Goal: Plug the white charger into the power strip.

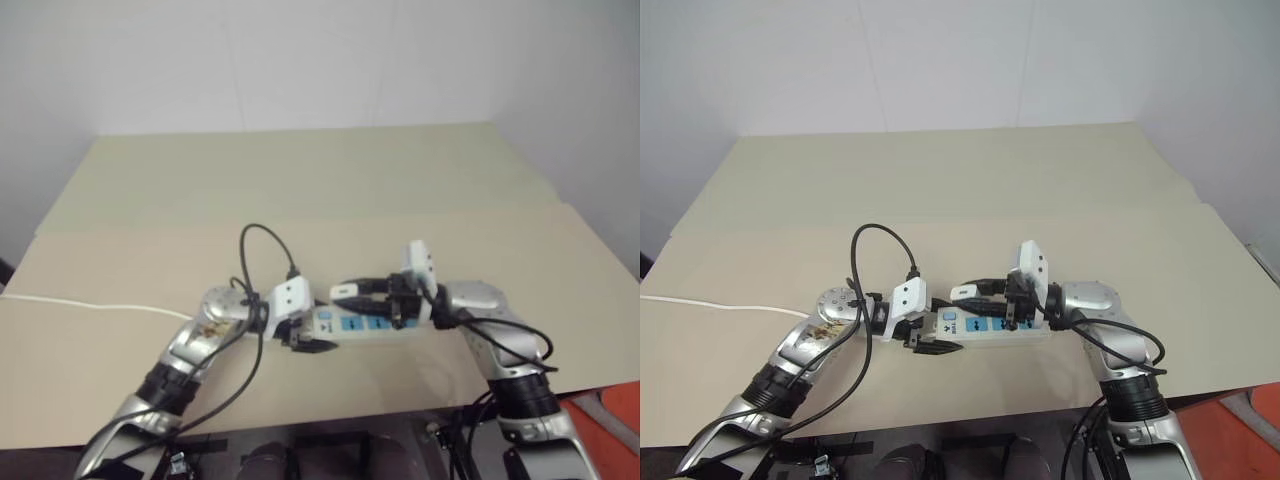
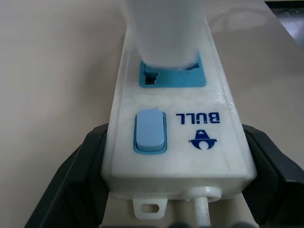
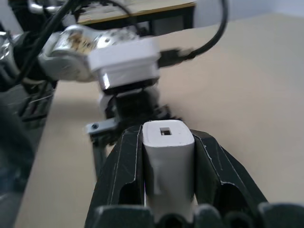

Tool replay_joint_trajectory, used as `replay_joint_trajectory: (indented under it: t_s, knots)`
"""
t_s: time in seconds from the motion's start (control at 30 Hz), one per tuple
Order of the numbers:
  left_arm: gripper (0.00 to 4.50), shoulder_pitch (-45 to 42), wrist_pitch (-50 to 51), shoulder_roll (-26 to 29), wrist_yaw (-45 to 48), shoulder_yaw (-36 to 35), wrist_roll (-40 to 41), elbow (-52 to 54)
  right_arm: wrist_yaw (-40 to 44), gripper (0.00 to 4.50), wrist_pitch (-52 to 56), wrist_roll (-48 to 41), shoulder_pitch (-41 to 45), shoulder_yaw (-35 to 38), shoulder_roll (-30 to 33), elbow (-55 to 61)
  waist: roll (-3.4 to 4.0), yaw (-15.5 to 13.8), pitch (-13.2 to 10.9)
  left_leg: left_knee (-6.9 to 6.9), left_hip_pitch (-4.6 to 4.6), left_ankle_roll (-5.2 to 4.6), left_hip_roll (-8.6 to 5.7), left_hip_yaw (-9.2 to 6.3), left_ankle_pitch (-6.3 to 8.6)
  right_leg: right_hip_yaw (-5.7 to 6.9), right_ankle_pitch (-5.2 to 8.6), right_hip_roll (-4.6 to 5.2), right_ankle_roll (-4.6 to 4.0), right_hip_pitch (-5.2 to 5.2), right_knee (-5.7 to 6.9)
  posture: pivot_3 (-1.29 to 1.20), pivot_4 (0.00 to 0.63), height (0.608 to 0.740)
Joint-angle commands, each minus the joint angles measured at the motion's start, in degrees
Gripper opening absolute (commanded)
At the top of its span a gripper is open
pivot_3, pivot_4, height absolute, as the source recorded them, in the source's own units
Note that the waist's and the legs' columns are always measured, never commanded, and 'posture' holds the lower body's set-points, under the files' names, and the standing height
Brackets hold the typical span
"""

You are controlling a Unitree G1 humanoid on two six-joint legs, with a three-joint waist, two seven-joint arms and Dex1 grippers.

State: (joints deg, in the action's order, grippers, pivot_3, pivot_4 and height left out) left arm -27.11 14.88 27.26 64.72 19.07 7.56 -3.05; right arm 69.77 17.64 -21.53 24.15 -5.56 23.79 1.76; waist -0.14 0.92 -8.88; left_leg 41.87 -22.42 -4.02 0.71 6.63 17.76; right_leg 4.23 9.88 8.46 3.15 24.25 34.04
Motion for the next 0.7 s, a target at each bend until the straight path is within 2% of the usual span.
replay_joint_trajectory:
  t_s: [0.03, 0.3, 0.7]
  knots:
    - [3.31, 0.62, 0.84, 1.68, -0.45, -1.01, -0.28, 1.05, -0.09, 1.15, -3.93, -0.38, 0.55, -0.10, -0.94, -1.54, 0.00, 0.10, 0.00, 0.00, 0.02, 0.00, 0.01, 0.01, 0.00, -0.02, 0.00, 0.00, -0.01, 0.00, 0.01, 0.00, 0.150, 0.740]
    - [3.31, 0.72, 1.30, 2.79, -0.44, -0.78, 0.11, 1.97, -1.28, 1.15, -9.28, 1.30, 4.68, -0.35, -2.38, -10.47, -0.01, 0.22, 0.00, -0.07, 0.08, 0.01, 0.05, 0.04, 0.00, -0.09, 0.01, -0.03, -0.03, 0.00, 0.02, 0.00, 0.150, 0.740]
    - [3.31, 0.66, 1.47, 3.12, -0.82, -0.30, 0.30, 2.40, 3.51, 1.15, -14.43, 2.35, 4.06, -0.79, 1.13, -16.88, -0.01, 0.08, 0.00, -0.07, 0.09, 0.01, 0.03, 0.05, 0.00, -0.09, 0.01, -0.03, -0.04, -0.01, 0.01, 0.00, 0.150, 0.740]
